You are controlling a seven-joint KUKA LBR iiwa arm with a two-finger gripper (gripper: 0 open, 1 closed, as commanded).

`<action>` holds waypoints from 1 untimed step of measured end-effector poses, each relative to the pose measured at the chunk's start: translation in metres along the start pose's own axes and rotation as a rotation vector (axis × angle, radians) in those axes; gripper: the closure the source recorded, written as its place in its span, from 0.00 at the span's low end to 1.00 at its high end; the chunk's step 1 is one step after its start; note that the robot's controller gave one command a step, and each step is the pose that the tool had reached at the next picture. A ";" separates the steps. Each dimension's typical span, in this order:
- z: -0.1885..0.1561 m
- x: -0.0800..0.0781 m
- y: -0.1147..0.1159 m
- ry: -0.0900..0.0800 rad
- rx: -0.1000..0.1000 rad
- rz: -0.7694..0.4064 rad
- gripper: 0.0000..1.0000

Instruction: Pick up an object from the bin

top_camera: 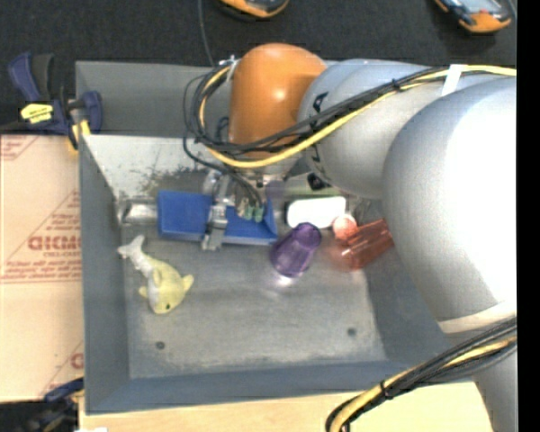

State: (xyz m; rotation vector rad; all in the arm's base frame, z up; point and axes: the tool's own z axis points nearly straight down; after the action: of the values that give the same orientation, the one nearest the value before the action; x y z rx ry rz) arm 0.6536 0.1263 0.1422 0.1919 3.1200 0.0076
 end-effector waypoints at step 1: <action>-0.023 -0.001 0.000 -0.002 -0.001 0.000 1.00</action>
Offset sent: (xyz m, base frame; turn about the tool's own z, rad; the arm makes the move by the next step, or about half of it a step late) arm 0.0006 0.0001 0.0961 0.0001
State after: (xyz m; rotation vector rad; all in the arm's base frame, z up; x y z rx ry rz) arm 0.6543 0.1264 0.1649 0.1920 3.1175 0.0087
